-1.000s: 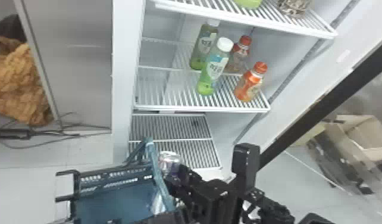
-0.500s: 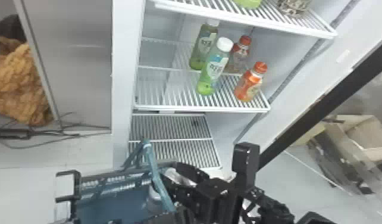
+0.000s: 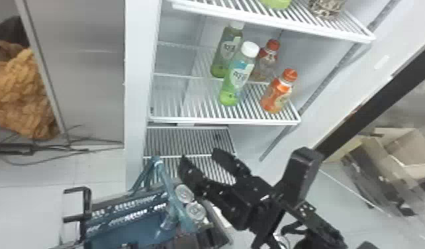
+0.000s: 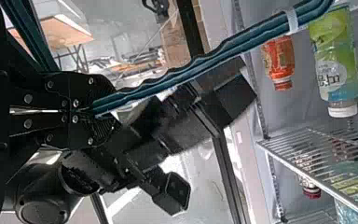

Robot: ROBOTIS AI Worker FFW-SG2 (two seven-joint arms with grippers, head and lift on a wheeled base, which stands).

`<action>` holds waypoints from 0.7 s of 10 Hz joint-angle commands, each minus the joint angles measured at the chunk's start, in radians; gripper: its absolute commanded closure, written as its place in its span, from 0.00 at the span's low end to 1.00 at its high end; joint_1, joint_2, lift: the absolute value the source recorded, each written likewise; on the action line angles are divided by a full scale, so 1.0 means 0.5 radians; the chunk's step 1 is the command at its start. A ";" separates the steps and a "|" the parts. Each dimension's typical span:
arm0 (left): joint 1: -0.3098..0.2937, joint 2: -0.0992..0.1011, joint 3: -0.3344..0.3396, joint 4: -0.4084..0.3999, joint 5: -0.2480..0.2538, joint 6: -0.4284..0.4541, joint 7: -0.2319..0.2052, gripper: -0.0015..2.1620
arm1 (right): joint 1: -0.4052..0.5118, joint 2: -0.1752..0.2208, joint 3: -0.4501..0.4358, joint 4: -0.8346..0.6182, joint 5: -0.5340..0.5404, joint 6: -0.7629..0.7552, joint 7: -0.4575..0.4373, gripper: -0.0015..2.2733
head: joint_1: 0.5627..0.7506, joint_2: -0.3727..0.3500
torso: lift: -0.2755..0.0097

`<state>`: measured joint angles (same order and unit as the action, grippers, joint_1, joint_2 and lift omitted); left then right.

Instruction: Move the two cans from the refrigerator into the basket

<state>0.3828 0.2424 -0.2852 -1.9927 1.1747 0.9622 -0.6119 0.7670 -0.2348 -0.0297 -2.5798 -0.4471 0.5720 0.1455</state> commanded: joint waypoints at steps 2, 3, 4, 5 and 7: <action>0.000 0.003 0.000 0.002 0.000 0.000 0.000 0.56 | 0.056 0.006 0.000 -0.012 0.005 -0.266 -0.036 0.15 | 0.70 0.03 | 0.00; 0.000 0.003 0.000 0.002 0.000 0.000 0.000 0.56 | 0.061 0.006 -0.004 -0.017 0.021 -0.334 -0.049 0.15 | 0.70 0.03 | 0.00; 0.000 0.003 0.000 -0.003 0.000 0.005 0.000 0.56 | 0.076 0.009 -0.008 -0.026 0.045 -0.408 -0.070 0.15 | 0.70 0.03 | 0.00; 0.000 0.000 0.004 -0.003 0.000 0.005 0.000 0.56 | 0.091 0.012 -0.008 -0.026 0.069 -0.511 -0.098 0.15 | 0.70 0.03 | 0.00; 0.005 0.000 0.004 -0.003 0.000 0.005 0.000 0.56 | 0.115 0.025 -0.036 -0.041 0.152 -0.653 -0.141 0.15 | 0.70 0.03 | 0.00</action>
<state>0.3851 0.2424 -0.2832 -1.9929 1.1745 0.9643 -0.6120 0.8205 -0.2250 -0.0418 -2.5977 -0.3865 0.2646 0.0754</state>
